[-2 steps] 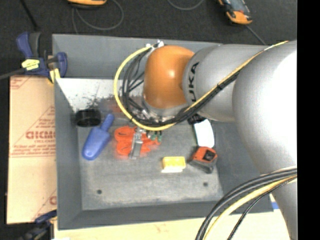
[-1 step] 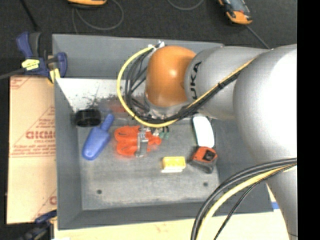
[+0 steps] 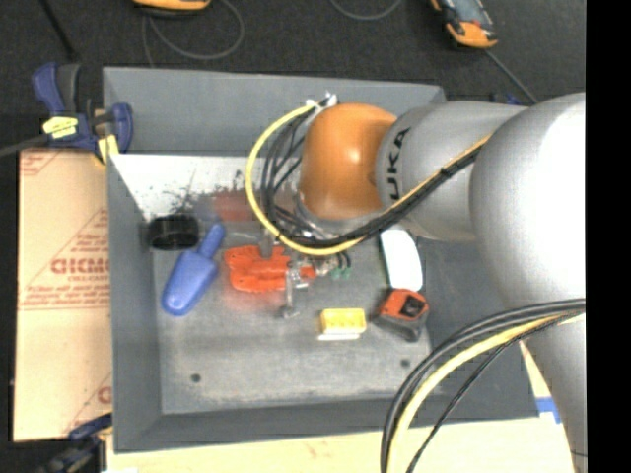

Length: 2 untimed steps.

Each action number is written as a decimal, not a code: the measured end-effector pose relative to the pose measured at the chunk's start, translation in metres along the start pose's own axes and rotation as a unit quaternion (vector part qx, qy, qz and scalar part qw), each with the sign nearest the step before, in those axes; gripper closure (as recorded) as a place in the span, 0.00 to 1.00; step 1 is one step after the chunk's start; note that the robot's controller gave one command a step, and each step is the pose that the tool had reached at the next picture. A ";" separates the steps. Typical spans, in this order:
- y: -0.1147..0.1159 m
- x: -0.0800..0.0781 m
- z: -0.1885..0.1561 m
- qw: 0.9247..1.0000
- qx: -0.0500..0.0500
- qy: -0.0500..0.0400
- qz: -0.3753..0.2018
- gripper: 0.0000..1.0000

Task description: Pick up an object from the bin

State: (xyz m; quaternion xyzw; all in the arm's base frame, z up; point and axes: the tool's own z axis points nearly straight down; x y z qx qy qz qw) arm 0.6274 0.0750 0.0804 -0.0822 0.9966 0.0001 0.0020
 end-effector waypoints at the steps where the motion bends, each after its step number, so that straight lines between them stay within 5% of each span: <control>1: -0.009 -0.027 0.007 0.995 -0.001 -0.002 0.095 1.00; 2: -0.009 -0.027 0.007 0.995 -0.001 -0.003 0.096 1.00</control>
Offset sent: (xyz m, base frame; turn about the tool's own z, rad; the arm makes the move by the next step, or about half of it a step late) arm 0.0000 0.0000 0.0000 0.0000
